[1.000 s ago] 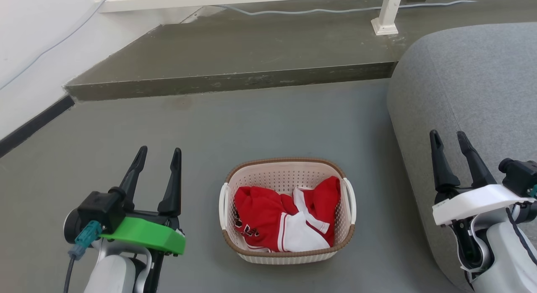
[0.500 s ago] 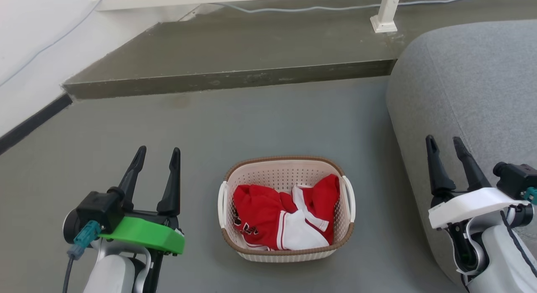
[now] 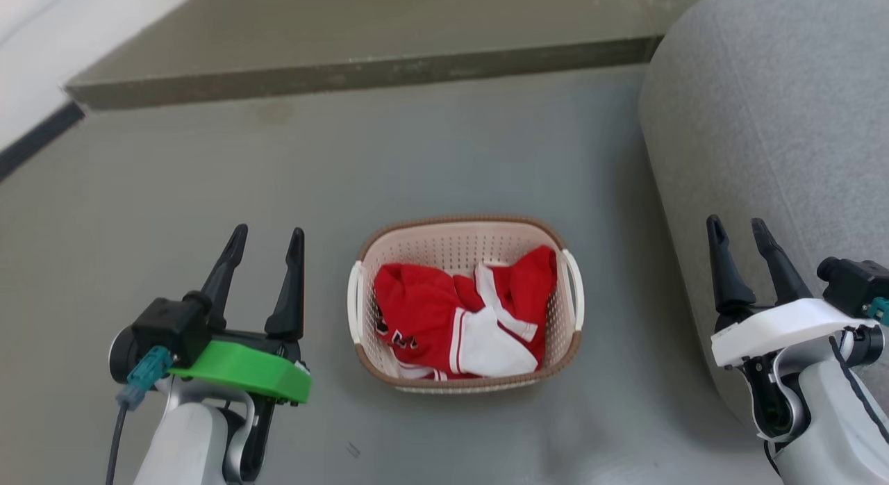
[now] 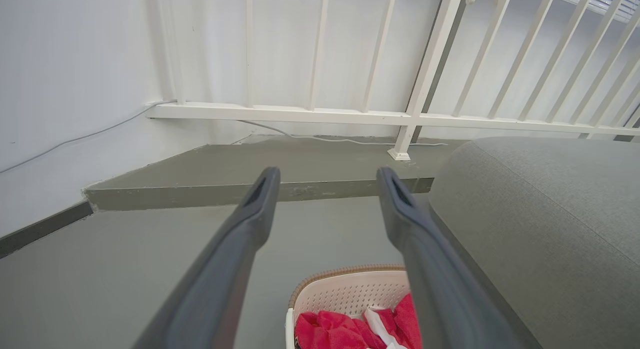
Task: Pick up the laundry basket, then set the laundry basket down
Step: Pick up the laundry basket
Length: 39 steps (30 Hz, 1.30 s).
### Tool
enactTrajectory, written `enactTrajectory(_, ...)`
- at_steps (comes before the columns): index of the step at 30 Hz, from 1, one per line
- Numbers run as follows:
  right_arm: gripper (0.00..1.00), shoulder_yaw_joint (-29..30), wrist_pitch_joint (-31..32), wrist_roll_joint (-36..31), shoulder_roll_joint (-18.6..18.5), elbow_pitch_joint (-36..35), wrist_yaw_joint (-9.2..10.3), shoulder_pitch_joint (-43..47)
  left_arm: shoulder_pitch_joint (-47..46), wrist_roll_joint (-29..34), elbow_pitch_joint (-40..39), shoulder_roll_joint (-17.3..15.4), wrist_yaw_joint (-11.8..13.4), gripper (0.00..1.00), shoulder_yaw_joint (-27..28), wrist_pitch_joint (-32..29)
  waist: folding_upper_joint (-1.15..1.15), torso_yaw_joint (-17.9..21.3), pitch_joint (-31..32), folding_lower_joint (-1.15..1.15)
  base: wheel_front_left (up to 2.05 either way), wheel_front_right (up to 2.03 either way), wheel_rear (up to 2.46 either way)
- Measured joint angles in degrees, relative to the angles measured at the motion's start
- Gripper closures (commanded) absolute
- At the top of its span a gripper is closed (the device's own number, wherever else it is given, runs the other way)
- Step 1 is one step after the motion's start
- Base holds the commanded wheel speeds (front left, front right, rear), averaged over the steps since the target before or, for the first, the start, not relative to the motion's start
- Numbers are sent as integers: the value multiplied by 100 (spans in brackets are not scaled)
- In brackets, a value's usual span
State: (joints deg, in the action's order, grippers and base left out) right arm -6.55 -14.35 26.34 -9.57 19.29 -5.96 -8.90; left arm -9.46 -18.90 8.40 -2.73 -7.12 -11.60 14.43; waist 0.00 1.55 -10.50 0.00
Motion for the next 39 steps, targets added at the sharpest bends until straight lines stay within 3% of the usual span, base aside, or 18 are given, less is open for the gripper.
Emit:
enactTrajectory(21, 0, -132, 241, 190, -12, 911, -57, -1249, -1317, -108, 1247, 37, -1, 0, -499, -1, 0, 40, -1495, 0, 0, 0, 0)
enactTrajectory(39, 0, -315, 609, 253, -51, 1759, -67, -2613, -2920, -376, 2493, 93, -1, 0, -594, -275, 0, -45, -2890, 0, 0, 0, 0)
